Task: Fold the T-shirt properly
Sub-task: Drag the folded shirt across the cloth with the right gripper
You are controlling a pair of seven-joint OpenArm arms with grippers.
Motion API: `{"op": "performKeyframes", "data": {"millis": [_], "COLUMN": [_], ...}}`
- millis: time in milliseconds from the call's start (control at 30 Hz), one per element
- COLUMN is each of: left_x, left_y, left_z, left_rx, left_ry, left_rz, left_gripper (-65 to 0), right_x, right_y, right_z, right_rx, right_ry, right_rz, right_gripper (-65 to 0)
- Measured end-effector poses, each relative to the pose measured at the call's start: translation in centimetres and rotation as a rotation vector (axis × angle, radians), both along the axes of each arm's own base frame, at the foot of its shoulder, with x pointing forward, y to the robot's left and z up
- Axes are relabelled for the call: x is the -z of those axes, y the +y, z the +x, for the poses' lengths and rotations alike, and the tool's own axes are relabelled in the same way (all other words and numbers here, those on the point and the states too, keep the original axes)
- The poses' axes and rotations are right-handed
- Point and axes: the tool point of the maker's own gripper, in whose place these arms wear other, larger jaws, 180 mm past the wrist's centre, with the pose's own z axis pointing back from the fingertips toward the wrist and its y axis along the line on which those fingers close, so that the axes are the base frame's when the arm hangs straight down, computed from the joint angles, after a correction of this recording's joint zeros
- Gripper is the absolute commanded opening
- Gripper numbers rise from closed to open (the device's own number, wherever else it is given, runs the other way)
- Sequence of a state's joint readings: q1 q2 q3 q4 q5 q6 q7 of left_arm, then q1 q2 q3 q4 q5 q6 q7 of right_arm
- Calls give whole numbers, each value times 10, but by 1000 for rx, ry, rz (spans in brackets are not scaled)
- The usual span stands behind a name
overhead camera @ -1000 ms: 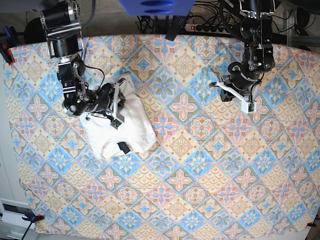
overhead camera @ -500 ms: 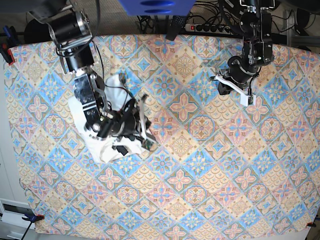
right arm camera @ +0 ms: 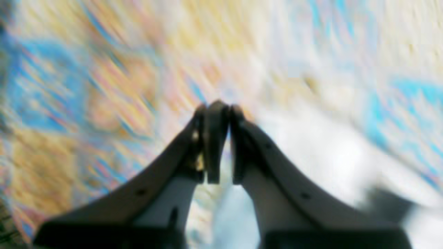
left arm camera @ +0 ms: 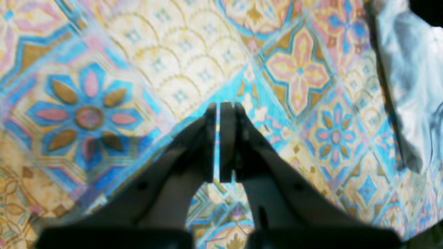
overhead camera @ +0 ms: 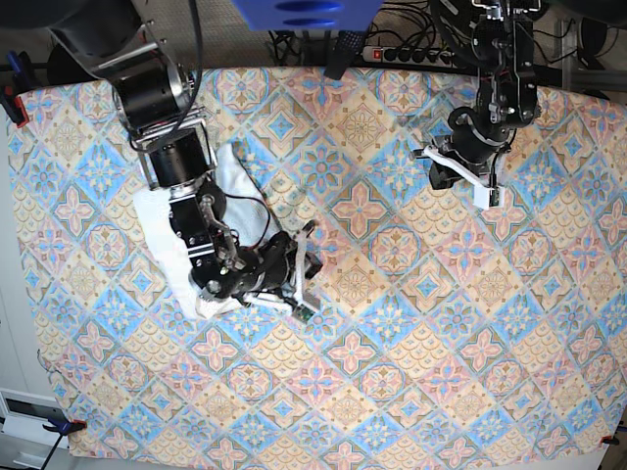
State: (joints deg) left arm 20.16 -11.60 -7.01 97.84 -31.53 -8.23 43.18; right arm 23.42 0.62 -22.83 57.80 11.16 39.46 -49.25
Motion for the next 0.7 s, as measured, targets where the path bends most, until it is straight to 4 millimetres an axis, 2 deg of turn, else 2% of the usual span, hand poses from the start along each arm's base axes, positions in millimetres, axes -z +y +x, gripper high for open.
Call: {"op": "performKeyframes", "data": {"millis": [100,133,267,467,567,700], "left_x": [1,1,1,2,2,2], "left_y": [0,0,-1,-1,-1,-1], "left_z": [-2,-2,-2,-3,-3,-3], "left_rx": [3,2,1,2,3,5], "left_ry": [4,5,4,8,9,10], "left_rz": [-1,1,-1,-2,-1,-2], "left_gripper": [-640,-640,-640,-640,-640,-641], "right_x": [32,38,37,44,46,46], "right_y": [-5,-9,-17,-14,-26,-49], "right_z": [-29,-32,-16,-22,-19,-7], "right_rx": [-2,8,65,86,86,149], "right_ry": [99,110,84,97,85,60], "right_rz": [-11,-10,20,84,58,22], "right_gripper": [-601,-601,-601,-601,-601,-601]}}
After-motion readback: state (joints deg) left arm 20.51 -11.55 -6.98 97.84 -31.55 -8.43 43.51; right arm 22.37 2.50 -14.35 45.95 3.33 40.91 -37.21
